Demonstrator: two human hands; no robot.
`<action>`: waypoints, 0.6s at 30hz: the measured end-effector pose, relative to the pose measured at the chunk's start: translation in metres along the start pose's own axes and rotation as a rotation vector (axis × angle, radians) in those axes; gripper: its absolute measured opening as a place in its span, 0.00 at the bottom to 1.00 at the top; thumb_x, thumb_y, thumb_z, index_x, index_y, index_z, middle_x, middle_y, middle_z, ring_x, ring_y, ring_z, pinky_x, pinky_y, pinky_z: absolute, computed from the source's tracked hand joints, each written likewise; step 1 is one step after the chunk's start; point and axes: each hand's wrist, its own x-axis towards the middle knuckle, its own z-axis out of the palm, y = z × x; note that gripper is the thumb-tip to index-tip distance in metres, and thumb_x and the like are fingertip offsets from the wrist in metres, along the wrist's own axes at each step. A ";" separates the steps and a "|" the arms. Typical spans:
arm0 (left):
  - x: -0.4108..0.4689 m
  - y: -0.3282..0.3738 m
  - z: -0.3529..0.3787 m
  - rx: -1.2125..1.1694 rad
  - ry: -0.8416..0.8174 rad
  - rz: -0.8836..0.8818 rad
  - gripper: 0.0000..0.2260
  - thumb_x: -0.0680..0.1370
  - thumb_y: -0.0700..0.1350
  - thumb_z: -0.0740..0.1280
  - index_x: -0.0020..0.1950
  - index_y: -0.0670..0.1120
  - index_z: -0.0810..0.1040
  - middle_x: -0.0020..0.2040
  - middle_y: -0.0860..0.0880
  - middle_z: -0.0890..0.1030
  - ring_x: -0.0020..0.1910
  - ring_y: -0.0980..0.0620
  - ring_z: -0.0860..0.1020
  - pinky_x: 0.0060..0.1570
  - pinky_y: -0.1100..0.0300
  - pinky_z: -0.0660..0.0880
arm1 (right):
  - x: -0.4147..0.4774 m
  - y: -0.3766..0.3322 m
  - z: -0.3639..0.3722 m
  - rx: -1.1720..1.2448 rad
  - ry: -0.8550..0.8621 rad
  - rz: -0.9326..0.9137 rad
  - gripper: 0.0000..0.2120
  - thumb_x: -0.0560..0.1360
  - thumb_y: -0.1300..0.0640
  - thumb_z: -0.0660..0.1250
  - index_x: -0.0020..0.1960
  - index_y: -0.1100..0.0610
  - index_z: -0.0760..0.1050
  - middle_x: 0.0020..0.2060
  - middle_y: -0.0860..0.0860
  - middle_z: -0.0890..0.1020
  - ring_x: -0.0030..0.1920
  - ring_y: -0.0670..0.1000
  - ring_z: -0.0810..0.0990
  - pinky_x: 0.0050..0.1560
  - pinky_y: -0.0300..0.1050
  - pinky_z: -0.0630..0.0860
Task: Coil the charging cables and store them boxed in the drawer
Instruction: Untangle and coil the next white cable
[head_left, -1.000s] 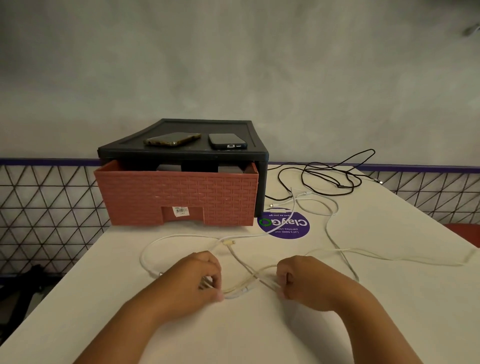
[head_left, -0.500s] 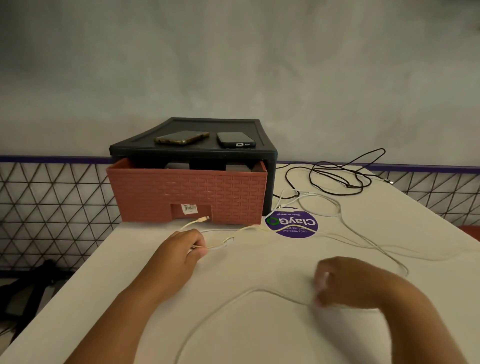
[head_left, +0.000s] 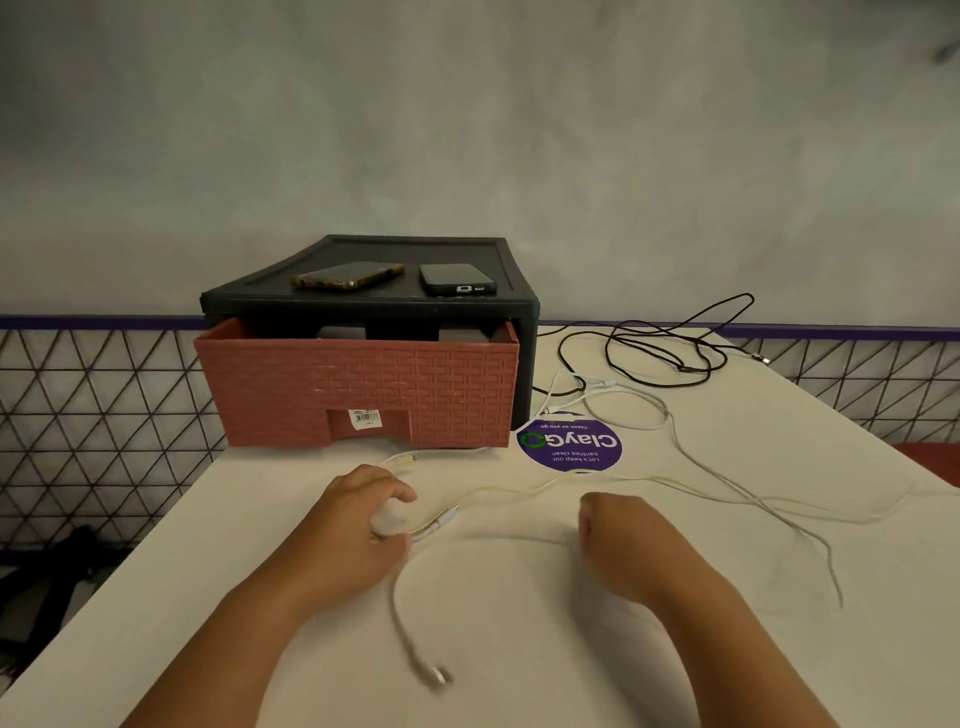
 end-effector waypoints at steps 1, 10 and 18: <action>0.000 0.007 0.000 -0.047 -0.007 -0.001 0.12 0.68 0.50 0.71 0.47 0.63 0.73 0.55 0.66 0.70 0.57 0.67 0.68 0.49 0.81 0.61 | 0.001 0.003 -0.001 0.041 0.031 0.043 0.08 0.75 0.63 0.56 0.45 0.54 0.71 0.49 0.53 0.78 0.43 0.51 0.71 0.37 0.37 0.66; -0.002 0.018 0.015 -0.012 -0.070 -0.081 0.20 0.75 0.44 0.68 0.64 0.58 0.71 0.54 0.65 0.72 0.55 0.65 0.71 0.50 0.80 0.62 | -0.001 -0.003 -0.016 0.520 0.114 -0.103 0.14 0.77 0.62 0.58 0.37 0.48 0.71 0.29 0.46 0.75 0.33 0.46 0.72 0.34 0.37 0.67; 0.005 0.029 -0.003 -0.817 0.258 -0.319 0.13 0.81 0.46 0.59 0.39 0.45 0.76 0.22 0.53 0.67 0.26 0.55 0.70 0.34 0.61 0.71 | -0.002 0.008 -0.016 0.373 0.248 -0.059 0.10 0.78 0.52 0.62 0.37 0.50 0.71 0.34 0.46 0.76 0.37 0.47 0.73 0.34 0.39 0.67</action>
